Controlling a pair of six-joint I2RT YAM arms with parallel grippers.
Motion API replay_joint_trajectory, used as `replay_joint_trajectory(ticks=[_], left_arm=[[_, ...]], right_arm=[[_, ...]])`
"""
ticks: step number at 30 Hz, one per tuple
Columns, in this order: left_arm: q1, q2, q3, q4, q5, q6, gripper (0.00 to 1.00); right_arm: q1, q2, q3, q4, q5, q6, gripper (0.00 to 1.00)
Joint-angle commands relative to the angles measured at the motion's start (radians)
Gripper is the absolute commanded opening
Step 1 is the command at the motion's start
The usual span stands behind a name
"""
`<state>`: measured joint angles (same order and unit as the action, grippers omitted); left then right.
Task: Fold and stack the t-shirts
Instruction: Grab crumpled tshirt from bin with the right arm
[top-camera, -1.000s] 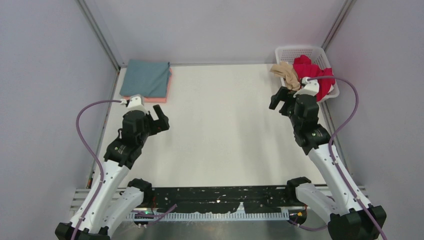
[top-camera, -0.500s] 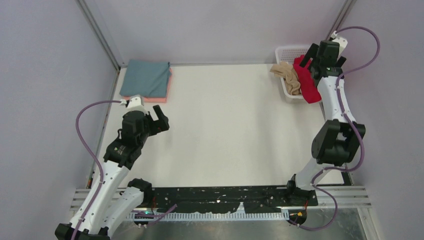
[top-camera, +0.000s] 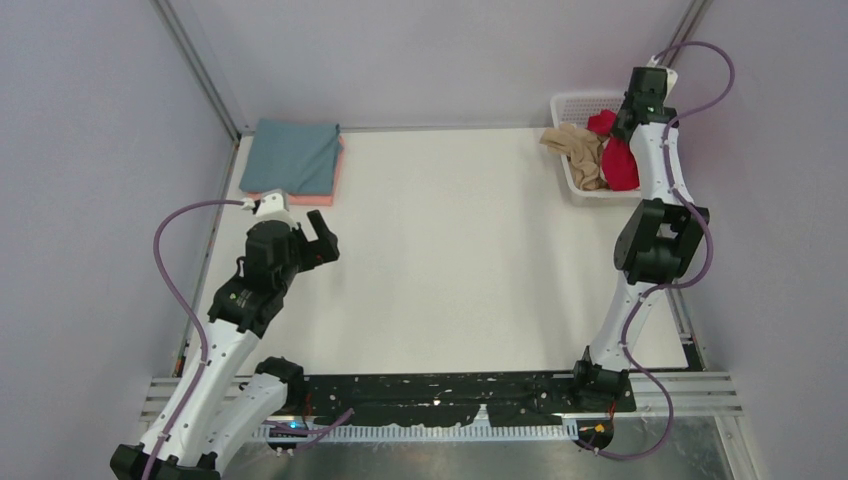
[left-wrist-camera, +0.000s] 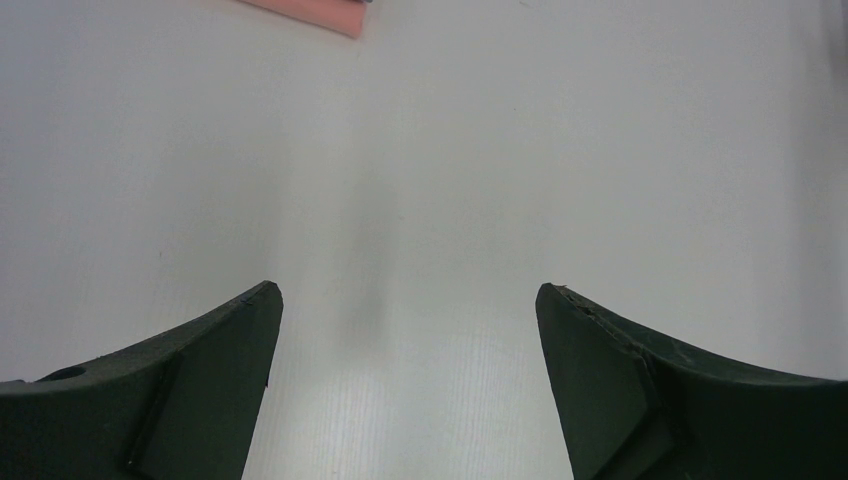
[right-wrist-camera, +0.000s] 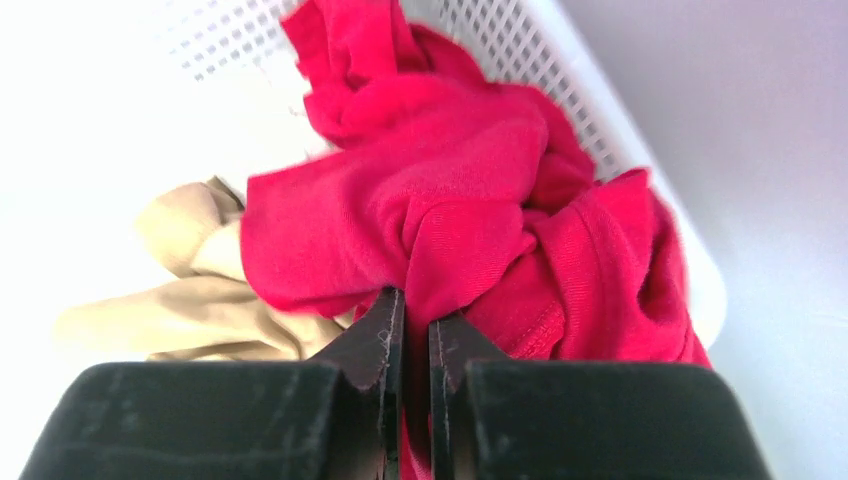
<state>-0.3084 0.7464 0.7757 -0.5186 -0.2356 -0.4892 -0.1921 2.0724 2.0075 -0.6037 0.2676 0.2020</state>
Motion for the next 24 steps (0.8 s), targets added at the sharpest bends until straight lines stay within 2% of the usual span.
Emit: replay_joint_trajectory(ticks=[1,5,9,13,17,24], left_arm=[[0.002,-0.016,0.019,0.028,-0.001,0.006,1.0],[0.002,-0.023,0.017,0.029,0.002,0.004,1.0],[0.002,-0.027,0.013,0.018,-0.003,0.007,1.0],[0.002,-0.029,0.004,0.012,-0.01,0.001,1.0],[0.002,-0.032,0.004,0.012,-0.009,0.001,1.0],[0.002,-0.045,0.007,0.025,-0.012,-0.002,1.0]], right_arm=[[-0.007,-0.187,0.157,0.028,0.103,-0.069,0.06],[-0.007,-0.271,0.231,0.084,0.135,-0.098,0.05],[-0.007,-0.354,0.251,0.217,0.069,-0.098,0.05],[-0.007,-0.373,0.294,0.3,0.051,-0.099,0.05],[-0.007,-0.344,0.315,0.292,-0.012,-0.099,0.05],[0.037,-0.34,0.401,0.291,-0.418,-0.003,0.06]])
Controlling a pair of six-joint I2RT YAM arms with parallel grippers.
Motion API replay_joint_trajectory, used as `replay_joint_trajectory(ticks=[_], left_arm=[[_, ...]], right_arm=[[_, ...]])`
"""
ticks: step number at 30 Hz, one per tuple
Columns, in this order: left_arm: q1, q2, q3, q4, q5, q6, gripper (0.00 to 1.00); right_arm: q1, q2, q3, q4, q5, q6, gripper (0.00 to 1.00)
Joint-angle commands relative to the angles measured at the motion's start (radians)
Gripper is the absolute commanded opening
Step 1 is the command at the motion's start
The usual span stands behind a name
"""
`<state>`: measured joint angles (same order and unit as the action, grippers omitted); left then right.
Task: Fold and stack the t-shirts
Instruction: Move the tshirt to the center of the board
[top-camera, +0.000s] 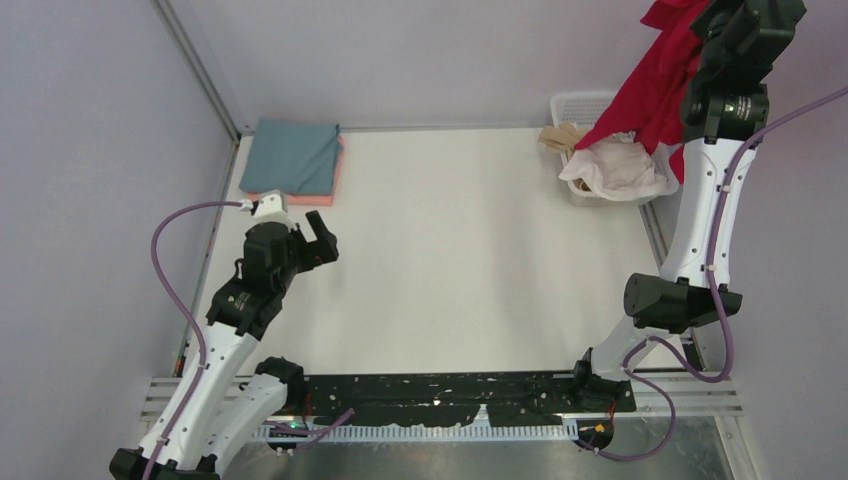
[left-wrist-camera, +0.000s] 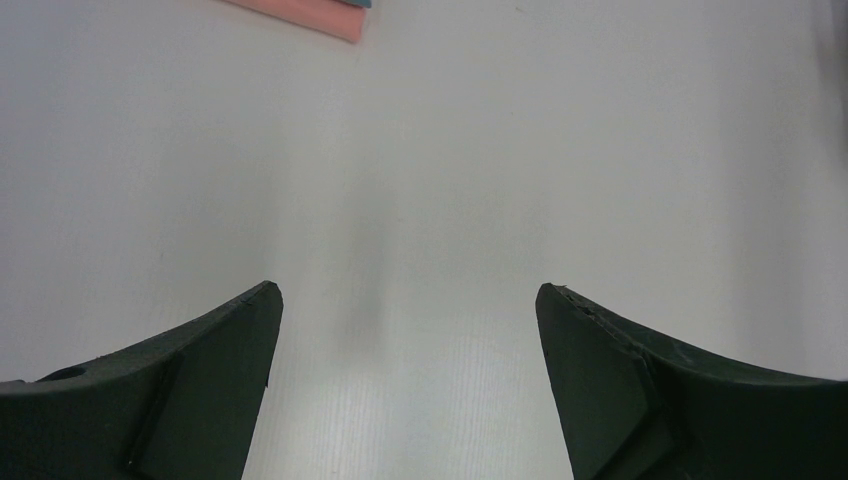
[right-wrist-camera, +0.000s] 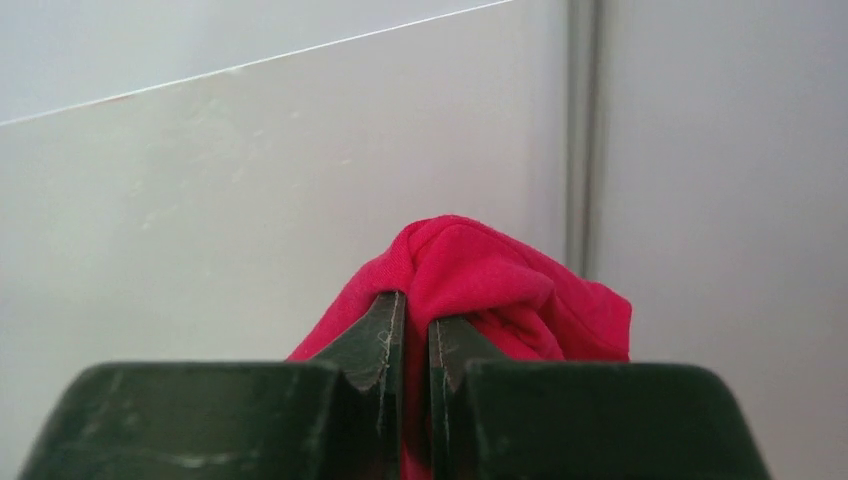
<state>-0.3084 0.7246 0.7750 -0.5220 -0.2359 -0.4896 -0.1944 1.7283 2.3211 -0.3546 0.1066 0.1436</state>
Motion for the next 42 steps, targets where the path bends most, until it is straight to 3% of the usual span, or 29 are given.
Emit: replay_joint_trajectory(ticks=[1,4,12,16,19,23,28,31,33,34,36,40,42], left_arm=[[0.002,-0.026,0.006,0.031,-0.012,-0.001,1.0],[0.002,-0.03,0.003,0.025,-0.02,-0.006,1.0],[0.002,-0.074,-0.029,-0.015,-0.052,-0.063,1.0],[0.002,-0.077,-0.009,-0.08,-0.074,-0.087,1.0],[0.002,-0.08,0.012,-0.153,-0.122,-0.13,1.0],[0.002,-0.089,0.018,-0.227,-0.133,-0.17,1.0],[0.002,-0.083,-0.041,-0.226,-0.07,-0.193,0.99],[0.002,-0.028,-0.064,-0.203,-0.011,-0.207,1.0],[0.003,0.022,-0.061,-0.18,0.051,-0.207,1.0],[0.002,0.046,-0.06,-0.17,0.084,-0.205,1.0],[0.002,0.094,-0.059,-0.162,0.157,-0.193,1.0],[0.002,0.192,-0.056,-0.209,0.286,-0.192,1.0],[0.0,0.196,-0.064,-0.238,0.375,-0.186,1.0]], right_arm=[[0.066,0.001,0.119,0.034,-0.323,0.081,0.05],[0.159,-0.053,0.111,0.055,-0.456,0.147,0.05],[0.418,-0.203,-0.099,0.2,-0.739,0.22,0.06],[0.456,-0.238,-0.232,0.3,-0.847,0.259,0.05],[0.458,-0.302,-0.393,0.293,-0.889,0.189,0.05],[0.458,-0.425,-0.802,0.295,-0.758,0.003,0.1],[0.453,-0.472,-1.357,0.345,-0.411,0.017,0.14],[0.445,-0.459,-1.548,0.317,-0.244,0.053,0.3],[0.443,-0.469,-1.609,0.297,-0.161,0.057,0.46],[0.441,-0.484,-1.619,0.289,-0.138,0.062,0.61],[0.44,-0.516,-1.627,0.258,-0.036,0.084,0.74],[0.441,-0.578,-1.572,0.15,0.113,0.09,0.97],[0.442,-0.612,-1.54,0.107,0.142,0.077,0.96]])
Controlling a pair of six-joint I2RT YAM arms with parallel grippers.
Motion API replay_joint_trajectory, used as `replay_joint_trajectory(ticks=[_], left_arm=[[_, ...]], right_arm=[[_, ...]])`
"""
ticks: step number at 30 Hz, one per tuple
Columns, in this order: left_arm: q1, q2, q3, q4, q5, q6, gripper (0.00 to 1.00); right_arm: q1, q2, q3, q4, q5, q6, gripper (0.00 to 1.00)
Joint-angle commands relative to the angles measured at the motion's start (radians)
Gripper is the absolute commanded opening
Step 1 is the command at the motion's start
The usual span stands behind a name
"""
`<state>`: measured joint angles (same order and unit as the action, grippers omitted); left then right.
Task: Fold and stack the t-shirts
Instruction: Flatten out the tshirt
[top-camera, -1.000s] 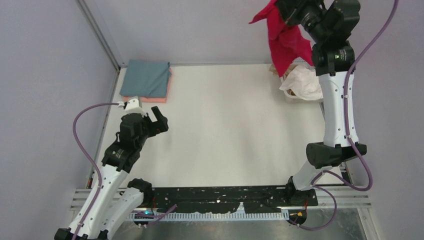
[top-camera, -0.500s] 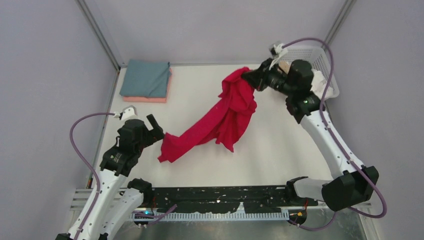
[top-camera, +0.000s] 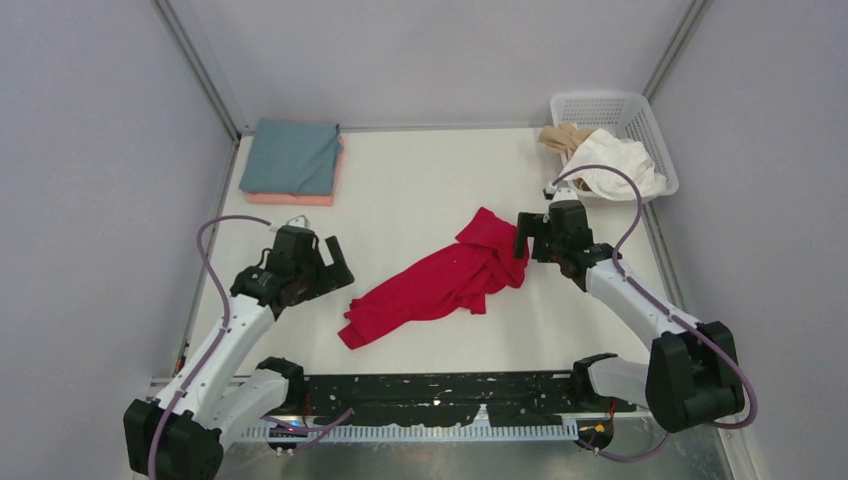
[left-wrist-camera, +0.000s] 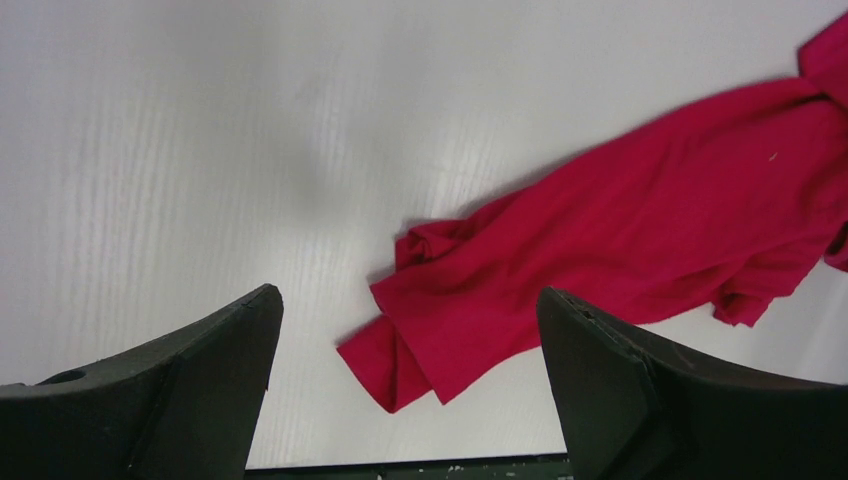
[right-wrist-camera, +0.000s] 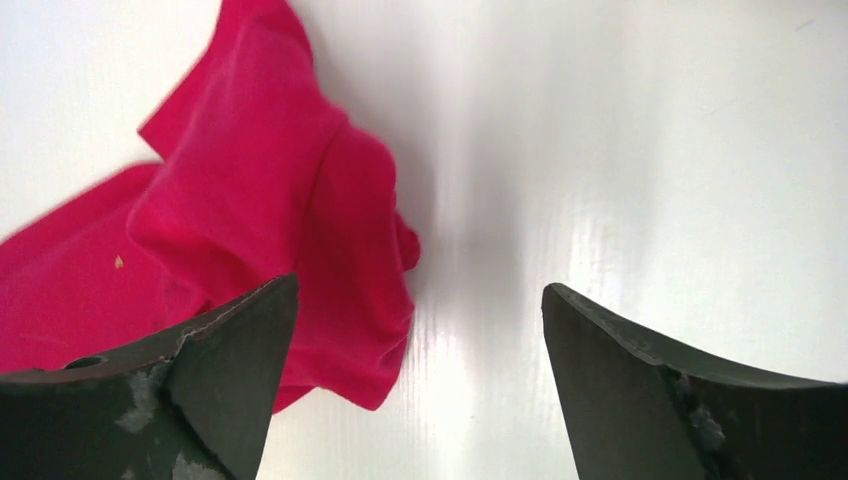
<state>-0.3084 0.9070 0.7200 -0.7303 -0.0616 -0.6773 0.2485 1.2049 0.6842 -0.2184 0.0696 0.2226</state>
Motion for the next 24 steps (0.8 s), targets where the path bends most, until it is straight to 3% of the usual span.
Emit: replay_joint_trajectory(ticks=[1,4,7,16,19,24], left_arm=[[-0.007,-0.004,-0.021,-0.037,0.241,0.005,1.0],[-0.053,-0.087,-0.091,-0.01,0.291,-0.021,1.0],[-0.06,-0.121,-0.177,0.073,0.228,-0.083,1.0],[-0.059,0.018,-0.238,0.274,0.197,-0.174,0.89],[-0.058,0.085,-0.222,0.329,0.193,-0.195,0.8],[-0.058,0.181,-0.195,0.372,0.157,-0.201,0.52]], right_arm=[[0.0,-0.109,0.116,-0.048,0.182,-0.008,0.96],[0.001,-0.143,0.137,-0.046,0.147,-0.019,0.95],[0.004,-0.169,0.115,0.021,0.08,-0.011,0.95],[0.009,-0.127,0.117,0.07,-0.024,-0.021,0.95],[0.035,-0.099,0.135,0.055,-0.051,-0.078,0.95],[0.106,-0.024,0.196,0.009,-0.053,-0.179,0.95]])
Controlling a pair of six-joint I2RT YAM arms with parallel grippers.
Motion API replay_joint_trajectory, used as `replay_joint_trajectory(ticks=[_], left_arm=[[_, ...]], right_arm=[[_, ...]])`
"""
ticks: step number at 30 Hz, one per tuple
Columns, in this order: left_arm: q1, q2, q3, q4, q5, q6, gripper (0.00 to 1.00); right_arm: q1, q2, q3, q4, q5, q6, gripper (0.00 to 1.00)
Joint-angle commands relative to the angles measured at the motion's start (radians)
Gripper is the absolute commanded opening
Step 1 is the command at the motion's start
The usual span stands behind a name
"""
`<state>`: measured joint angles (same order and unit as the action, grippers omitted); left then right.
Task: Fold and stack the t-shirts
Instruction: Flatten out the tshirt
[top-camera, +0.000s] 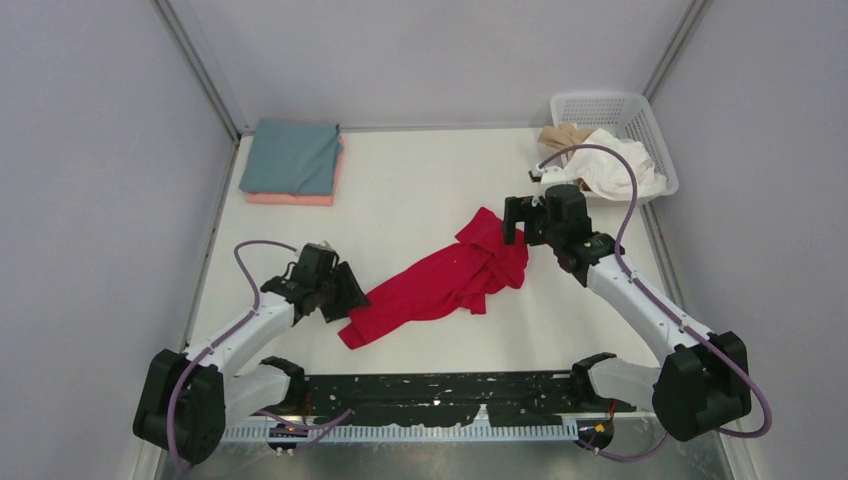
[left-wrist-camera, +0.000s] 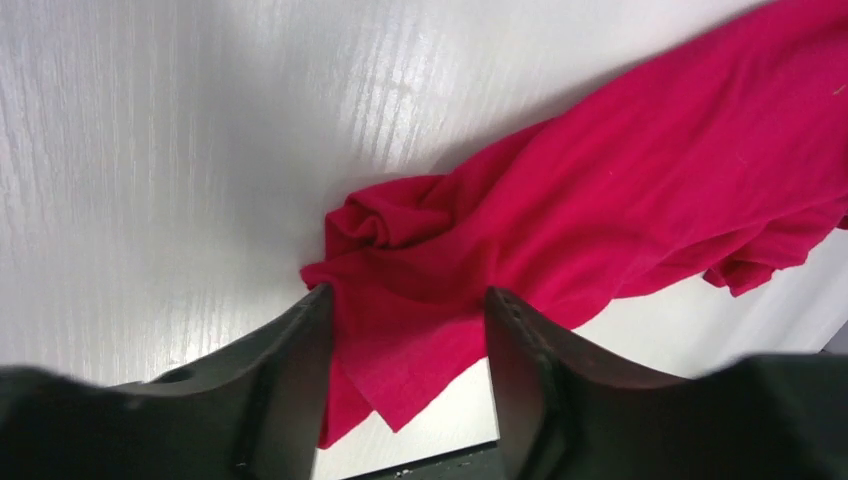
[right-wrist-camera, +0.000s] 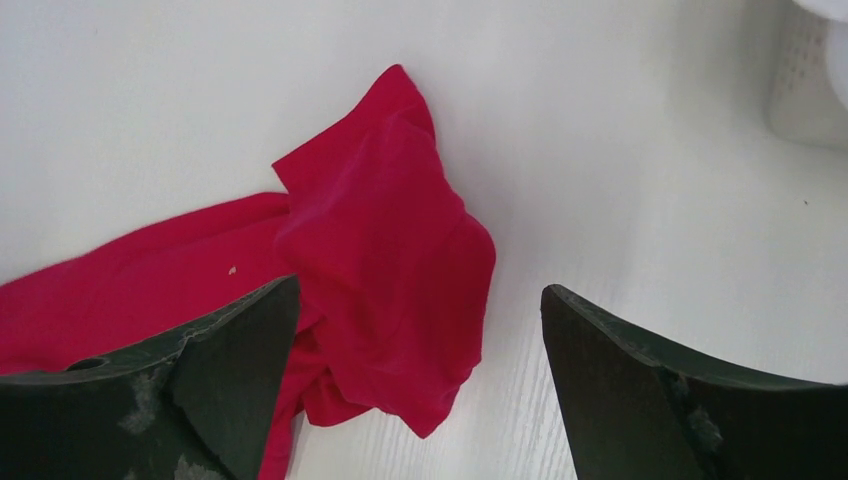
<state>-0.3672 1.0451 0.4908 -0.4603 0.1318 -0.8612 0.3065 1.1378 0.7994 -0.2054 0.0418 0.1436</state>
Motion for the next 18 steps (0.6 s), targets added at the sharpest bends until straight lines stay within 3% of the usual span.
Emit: replay_joint_trajectory(ticks=[1,5,7,14,18], left_arm=[[0.001,0.056,0.045,0.098,-0.049,-0.015,0.48],[0.001,0.09,0.079,0.083,-0.099,0.009,0.24],[0.001,0.108,0.095,0.076,-0.102,0.028,0.0],[0.001,0.1,0.11,0.067,-0.088,0.078,0.0],[0.001,0.086,0.111,0.062,-0.07,0.114,0.0]], right_arm=[[0.071,0.055,0.092,-0.018,-0.025,-0.127,0.95],[0.154,0.172,0.204,-0.084,0.045,-0.211,0.95],[0.188,0.255,0.278,-0.119,0.104,-0.209,0.95],[0.2,0.616,0.63,-0.275,0.211,-0.1,0.95],[0.162,0.795,0.818,-0.368,0.182,-0.104,0.95]])
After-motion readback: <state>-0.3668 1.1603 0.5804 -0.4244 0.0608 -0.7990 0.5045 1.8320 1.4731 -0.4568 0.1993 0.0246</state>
